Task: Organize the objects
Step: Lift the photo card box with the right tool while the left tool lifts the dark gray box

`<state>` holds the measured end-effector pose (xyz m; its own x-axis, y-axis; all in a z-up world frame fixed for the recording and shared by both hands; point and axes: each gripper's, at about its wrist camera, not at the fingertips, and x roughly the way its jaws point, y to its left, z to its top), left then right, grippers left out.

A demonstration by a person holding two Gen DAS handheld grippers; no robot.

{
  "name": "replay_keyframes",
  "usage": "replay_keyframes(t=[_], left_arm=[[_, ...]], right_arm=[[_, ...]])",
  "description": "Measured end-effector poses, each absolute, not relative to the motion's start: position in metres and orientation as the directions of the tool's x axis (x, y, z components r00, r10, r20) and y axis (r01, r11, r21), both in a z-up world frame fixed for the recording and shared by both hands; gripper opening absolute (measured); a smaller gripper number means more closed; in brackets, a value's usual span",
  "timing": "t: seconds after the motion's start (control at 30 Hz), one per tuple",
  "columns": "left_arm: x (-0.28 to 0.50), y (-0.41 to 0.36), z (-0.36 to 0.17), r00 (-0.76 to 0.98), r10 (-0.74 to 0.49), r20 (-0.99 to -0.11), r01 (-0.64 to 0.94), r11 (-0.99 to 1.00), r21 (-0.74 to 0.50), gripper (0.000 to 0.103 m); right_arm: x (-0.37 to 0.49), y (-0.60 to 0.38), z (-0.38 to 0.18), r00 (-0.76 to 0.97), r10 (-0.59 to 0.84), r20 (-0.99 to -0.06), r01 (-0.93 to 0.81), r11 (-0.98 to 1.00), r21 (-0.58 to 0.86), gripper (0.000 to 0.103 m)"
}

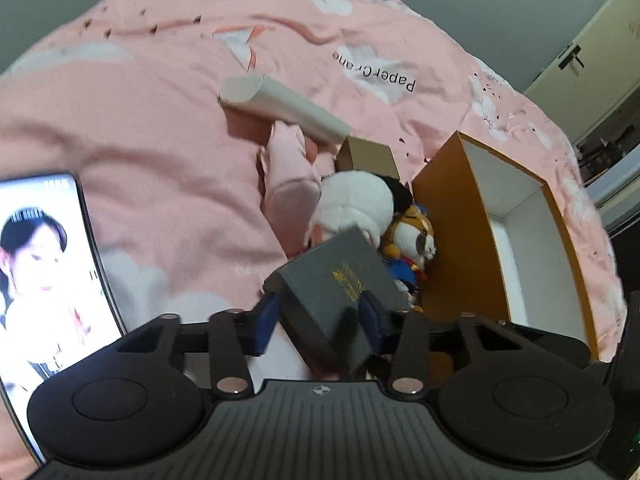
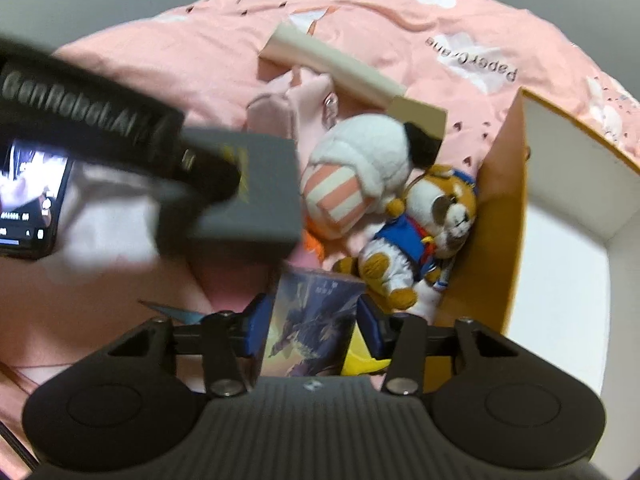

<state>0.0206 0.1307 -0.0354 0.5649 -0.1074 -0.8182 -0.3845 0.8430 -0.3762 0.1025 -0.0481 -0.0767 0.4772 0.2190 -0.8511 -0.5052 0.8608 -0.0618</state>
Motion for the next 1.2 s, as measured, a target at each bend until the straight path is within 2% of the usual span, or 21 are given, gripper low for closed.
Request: replay_keyframes(t=[0.1,0.17,0.23,0.33,0.5,0.57,0.67,0.73,0.83,1.0,1.1,1.13,1.17,1.2], left_arm=[[0.021,0.134,-0.041,0.554,-0.116,-0.824,-0.403,0.829,-0.388,0.046],[0.021,0.137,-0.043,0.547,-0.12,-0.829,-0.42,0.817,-0.396,0.051],[0.021,0.137,-0.046,0.534,-0.116,-0.837,-0.432,0.814,-0.389,0.064],[0.024,0.136,-0.052,0.52,-0.134,-0.844,-0.43,0.813,-0.394,0.073],[0.031,0.134,-0.064,0.52,-0.152,-0.841,-0.438,0.797,-0.416,0.081],[0.031,0.135,-0.068,0.542,-0.164,-0.824,-0.439,0.781,-0.444,0.078],[0.028,0.137,-0.067,0.586,-0.183,-0.789,-0.425,0.76,-0.492,0.057],[0.027,0.137,-0.065,0.603,-0.18,-0.777,-0.419,0.757,-0.5,0.052],[0.022,0.133,-0.051,0.629,-0.151,-0.763,-0.386,0.791,-0.475,0.047],[0.012,0.123,-0.017,0.646,-0.072,-0.76,-0.308,0.887,-0.345,0.043],[0.008,0.119,-0.008,0.631,-0.044,-0.775,-0.278,0.919,-0.279,0.043],[0.007,0.118,-0.008,0.628,-0.039,-0.777,-0.273,0.924,-0.268,0.043],[0.006,0.118,-0.008,0.628,-0.036,-0.778,-0.271,0.926,-0.261,0.043],[0.005,0.118,-0.009,0.629,-0.035,-0.777,-0.268,0.928,-0.258,0.043]], right_arm=[[0.1,-0.05,-0.072,0.505,0.208,-0.838,-0.498,0.863,-0.086,0.048],[0.101,-0.05,-0.073,0.509,0.196,-0.838,-0.495,0.863,-0.1,0.045],[0.1,-0.051,-0.071,0.517,0.185,-0.836,-0.488,0.866,-0.111,0.042],[0.098,-0.054,-0.068,0.536,0.172,-0.827,-0.473,0.872,-0.126,0.038],[0.1,-0.056,-0.068,0.55,0.15,-0.821,-0.459,0.876,-0.148,0.039],[0.1,-0.055,-0.069,0.551,0.146,-0.821,-0.462,0.873,-0.155,0.039],[0.1,-0.055,-0.069,0.55,0.146,-0.822,-0.466,0.871,-0.156,0.039],[0.099,-0.056,-0.068,0.544,0.162,-0.824,-0.472,0.87,-0.141,0.039],[0.098,-0.057,-0.068,0.502,0.225,-0.835,-0.497,0.866,-0.065,0.039],[0.103,-0.059,-0.079,0.398,0.293,-0.869,-0.498,0.865,0.063,0.04],[0.106,-0.055,-0.088,0.353,0.294,-0.889,-0.501,0.861,0.086,0.043],[0.107,-0.053,-0.092,0.339,0.285,-0.897,-0.499,0.862,0.086,0.045],[0.108,-0.052,-0.096,0.333,0.272,-0.903,-0.495,0.865,0.077,0.052],[0.108,-0.049,-0.099,0.332,0.259,-0.907,-0.5,0.864,0.064,0.056]])
